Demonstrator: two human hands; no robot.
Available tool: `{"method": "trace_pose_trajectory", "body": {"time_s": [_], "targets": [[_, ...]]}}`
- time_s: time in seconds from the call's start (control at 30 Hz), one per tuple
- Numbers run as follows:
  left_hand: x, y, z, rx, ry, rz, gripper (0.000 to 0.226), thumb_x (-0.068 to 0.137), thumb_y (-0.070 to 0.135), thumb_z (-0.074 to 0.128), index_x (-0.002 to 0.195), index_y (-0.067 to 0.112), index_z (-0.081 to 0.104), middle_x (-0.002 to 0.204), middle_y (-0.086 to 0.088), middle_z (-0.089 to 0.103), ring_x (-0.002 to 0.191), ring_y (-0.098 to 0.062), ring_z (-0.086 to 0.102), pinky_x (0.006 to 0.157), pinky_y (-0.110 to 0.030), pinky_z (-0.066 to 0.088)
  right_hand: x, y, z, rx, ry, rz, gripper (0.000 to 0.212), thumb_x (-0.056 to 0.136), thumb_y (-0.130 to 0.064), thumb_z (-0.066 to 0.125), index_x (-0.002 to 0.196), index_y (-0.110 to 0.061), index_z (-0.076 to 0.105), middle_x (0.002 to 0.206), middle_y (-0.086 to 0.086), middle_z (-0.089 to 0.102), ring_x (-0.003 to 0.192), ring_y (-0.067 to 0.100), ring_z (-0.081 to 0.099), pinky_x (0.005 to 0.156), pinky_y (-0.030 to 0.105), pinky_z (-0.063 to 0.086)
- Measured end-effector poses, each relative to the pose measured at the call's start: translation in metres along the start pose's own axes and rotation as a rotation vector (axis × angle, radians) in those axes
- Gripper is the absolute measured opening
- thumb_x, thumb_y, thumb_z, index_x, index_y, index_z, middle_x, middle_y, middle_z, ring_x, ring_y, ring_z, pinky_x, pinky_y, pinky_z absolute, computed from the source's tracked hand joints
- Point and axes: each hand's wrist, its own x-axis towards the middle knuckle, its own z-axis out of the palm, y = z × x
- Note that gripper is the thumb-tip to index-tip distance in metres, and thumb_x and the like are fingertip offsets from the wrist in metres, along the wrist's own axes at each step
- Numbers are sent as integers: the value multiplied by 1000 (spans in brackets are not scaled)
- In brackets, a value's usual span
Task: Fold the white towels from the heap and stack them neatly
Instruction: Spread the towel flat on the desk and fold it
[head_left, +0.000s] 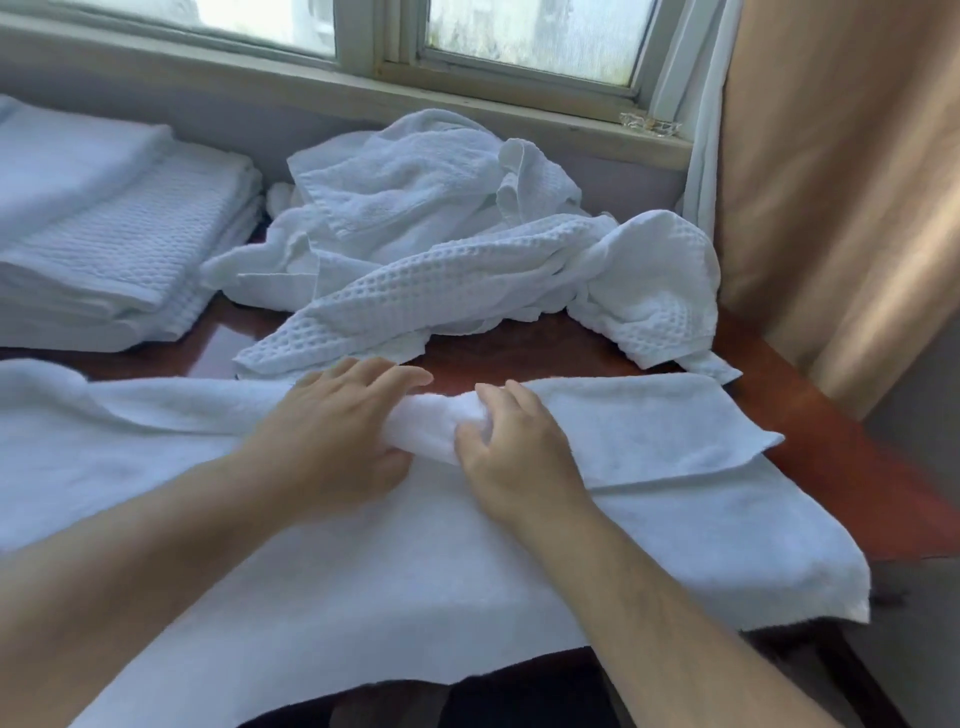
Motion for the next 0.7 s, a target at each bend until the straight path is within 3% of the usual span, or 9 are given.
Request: {"method": "trace_pose_trajectory", "body": {"time_s": [0.13,0.3,0.43,0.5,0.6,0.7], "targets": [[-25,-55,-21,-99,-104,-103,58,88,59,53,141,36,47,140,11,54,132,-15,48,110,-36,34,-8,-29,23,5,-41,-178,58,98,-44,47,150,-19,42,159,3,33,150,21,20,123,36,12],[-42,-89,-28,48,-87,-182,57,90,54,59,143,35,47,145,9,49,134,-15,42,110,-34,25,3,-56,51,-186,4,-227,73,88,-64,46,146,-19,40,136,-5,52,131,20,42,121,45,17],[-47,-93,-25,43,49,-146,48,82,54,49,121,30,63,113,8,64,109,-18,58,95,-39,38,9,-54,66,-243,61,-253,76,78,-74,33,135,-27,50,121,-9,57,117,19,47,110,38,22],[-45,-96,-24,104,127,-83,35,82,45,59,108,23,67,95,5,63,92,-24,63,84,-42,44,19,-50,65,-217,71,-261,72,75,-77,30,127,-32,54,114,-12,56,109,17,47,104,37,25],[-30,-100,-25,257,206,0,23,78,23,77,97,14,67,83,-2,59,76,-30,62,69,-43,47,36,-44,62,-206,81,-262,61,79,-76,40,122,-35,55,112,-13,55,106,15,45,99,35,27],[-16,-103,-28,392,184,-11,23,78,15,75,100,13,67,85,-5,60,76,-31,62,67,-42,46,52,-39,60,-233,126,-224,55,83,-68,55,124,-31,57,114,-9,57,107,19,46,97,36,30]]}}
